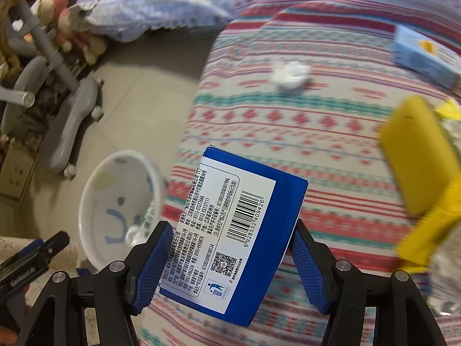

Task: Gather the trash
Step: 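Lower the blue-and-white box into the wastebasket and open the right tool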

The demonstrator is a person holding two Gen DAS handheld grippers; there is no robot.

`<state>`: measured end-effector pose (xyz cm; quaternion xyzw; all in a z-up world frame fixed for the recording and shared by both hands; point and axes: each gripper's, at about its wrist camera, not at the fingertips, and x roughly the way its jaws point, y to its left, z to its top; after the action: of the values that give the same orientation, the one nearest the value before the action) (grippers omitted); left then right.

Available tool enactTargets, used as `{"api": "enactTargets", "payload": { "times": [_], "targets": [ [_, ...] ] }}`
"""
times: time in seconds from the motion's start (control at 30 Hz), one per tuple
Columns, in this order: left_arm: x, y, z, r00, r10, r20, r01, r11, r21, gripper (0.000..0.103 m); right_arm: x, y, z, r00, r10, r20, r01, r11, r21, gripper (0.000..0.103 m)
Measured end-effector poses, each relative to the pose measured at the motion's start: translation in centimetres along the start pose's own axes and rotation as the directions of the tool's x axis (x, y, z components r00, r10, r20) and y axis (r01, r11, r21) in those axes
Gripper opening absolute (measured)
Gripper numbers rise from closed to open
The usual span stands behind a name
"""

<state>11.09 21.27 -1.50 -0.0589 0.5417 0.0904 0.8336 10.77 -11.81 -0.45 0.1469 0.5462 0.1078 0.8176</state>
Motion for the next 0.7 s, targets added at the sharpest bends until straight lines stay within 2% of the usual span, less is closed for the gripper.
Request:
{"api": "enactTargets", "payload": {
  "times": [0.13, 0.33, 0.53, 0.7],
  "targets": [
    [-0.4, 2.9, -0.2, 0.999, 0.032, 0.009, -0.031, 0.998, -0.05, 0.092, 2.2, 3.3, 1.1, 1.0, 0.021, -0.01, -0.022, 0.999, -0.028, 0.07],
    [0.1, 5.2, -0.3, 0.998, 0.056, -0.003, -0.056, 0.995, -0.078, 0.092, 5.3, 8.1, 1.9, 0.998, 0.057, -0.008, -0.057, 0.994, -0.095, 0.07],
    [0.5, 6.5, -0.6, 0.997, 0.072, -0.009, -0.072, 0.993, -0.097, 0.092, 7.3, 10.6, 2.0, 0.997, 0.081, -0.006, -0.081, 0.987, -0.142, 0.071],
    [0.5, 6.5, -0.7, 0.998, 0.062, -0.012, -0.063, 0.993, -0.105, 0.092, 7.3, 12.3, 2.1, 0.992, 0.124, 0.012, -0.12, 0.974, -0.19, 0.076]
  ]
}}
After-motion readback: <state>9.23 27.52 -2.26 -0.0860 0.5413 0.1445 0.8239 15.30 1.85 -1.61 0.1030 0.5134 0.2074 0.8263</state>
